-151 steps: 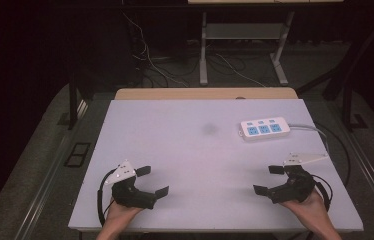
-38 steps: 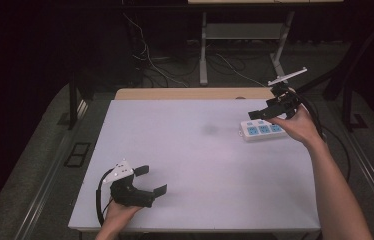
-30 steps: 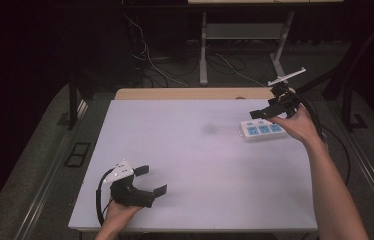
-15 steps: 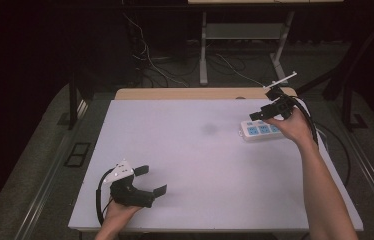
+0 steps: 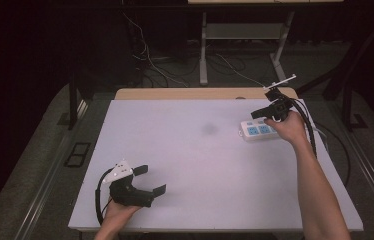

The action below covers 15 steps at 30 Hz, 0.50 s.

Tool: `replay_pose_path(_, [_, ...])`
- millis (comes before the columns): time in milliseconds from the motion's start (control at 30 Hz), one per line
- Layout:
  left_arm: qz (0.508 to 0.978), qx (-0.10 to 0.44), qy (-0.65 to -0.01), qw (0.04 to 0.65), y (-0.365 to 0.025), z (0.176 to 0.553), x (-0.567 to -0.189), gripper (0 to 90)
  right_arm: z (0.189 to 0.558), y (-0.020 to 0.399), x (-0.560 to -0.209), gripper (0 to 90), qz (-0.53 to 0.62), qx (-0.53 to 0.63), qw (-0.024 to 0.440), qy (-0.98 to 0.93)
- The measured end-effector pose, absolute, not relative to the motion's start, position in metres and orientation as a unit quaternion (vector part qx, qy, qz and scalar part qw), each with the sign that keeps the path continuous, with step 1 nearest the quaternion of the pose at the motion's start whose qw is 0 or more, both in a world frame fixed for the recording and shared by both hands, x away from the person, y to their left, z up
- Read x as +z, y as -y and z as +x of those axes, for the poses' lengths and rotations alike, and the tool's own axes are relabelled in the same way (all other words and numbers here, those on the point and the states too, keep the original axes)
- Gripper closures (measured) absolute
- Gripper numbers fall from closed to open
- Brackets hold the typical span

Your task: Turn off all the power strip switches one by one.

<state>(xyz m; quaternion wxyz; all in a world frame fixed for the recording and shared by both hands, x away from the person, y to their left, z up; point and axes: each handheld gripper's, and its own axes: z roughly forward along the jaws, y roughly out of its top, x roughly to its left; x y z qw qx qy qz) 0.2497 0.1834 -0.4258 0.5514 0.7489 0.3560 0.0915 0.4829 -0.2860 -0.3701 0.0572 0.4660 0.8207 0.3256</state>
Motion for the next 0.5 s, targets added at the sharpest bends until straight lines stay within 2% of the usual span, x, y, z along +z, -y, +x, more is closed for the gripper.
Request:
replay_pose_path(133, [0.749, 0.092, -0.355, 0.552, -0.184, 0.250, -0.426, 0.0, 0.488, 0.287, -0.376, 89.4, 0.469, 0.335, 0.045, -0.816])
replay_pose_path(500, [0.749, 0.092, -0.355, 0.552, -0.184, 0.250, -0.426, 0.0, 0.493, 0.288, -0.388, 89.8, 0.487, 0.338, 0.036, -0.804])
